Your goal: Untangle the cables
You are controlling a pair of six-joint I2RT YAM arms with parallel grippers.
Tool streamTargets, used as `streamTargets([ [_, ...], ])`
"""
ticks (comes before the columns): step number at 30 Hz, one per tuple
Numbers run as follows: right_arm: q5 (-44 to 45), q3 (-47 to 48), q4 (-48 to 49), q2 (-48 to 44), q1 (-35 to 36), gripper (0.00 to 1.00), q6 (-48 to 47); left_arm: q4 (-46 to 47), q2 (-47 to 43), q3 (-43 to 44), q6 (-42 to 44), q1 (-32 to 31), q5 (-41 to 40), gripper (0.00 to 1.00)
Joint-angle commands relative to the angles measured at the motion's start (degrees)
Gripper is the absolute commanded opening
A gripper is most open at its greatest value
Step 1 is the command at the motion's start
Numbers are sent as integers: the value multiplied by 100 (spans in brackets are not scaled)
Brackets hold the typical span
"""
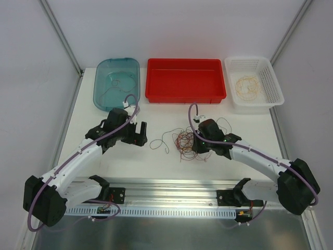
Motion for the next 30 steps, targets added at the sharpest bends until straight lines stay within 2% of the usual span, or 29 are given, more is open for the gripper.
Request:
streamTargets([
  [1, 326, 441, 195, 138, 454, 10, 238, 177, 192, 277, -430, -136, 362, 99],
  [2, 317, 485, 256, 173, 699, 6, 343, 186, 227, 286, -587, -232, 353, 99],
  [5, 308, 748, 441, 384, 1173, 1, 528, 274, 280, 251, -938, -478, 301, 99],
  [11, 325, 1337, 731, 798, 1843, 3, 573, 458, 210, 31, -1694, -769, -42, 99],
  [17, 993, 1092, 477, 526, 1852, 1, 608, 739, 254, -232, -2301, -1024, -463, 99],
  [24, 809, 1109, 310, 95, 1861, 1, 555, 889, 1297, -110, -2750, -1349, -1281, 98],
  [27, 757, 1249, 152, -98, 1861, 1, 511, 907, 1833, 48, -2882, -1481, -1500, 94],
  [30, 713, 1337, 20, -282, 1870, 1, 432, 924, 2265, 189, -3058, -1542, -1615, 85],
])
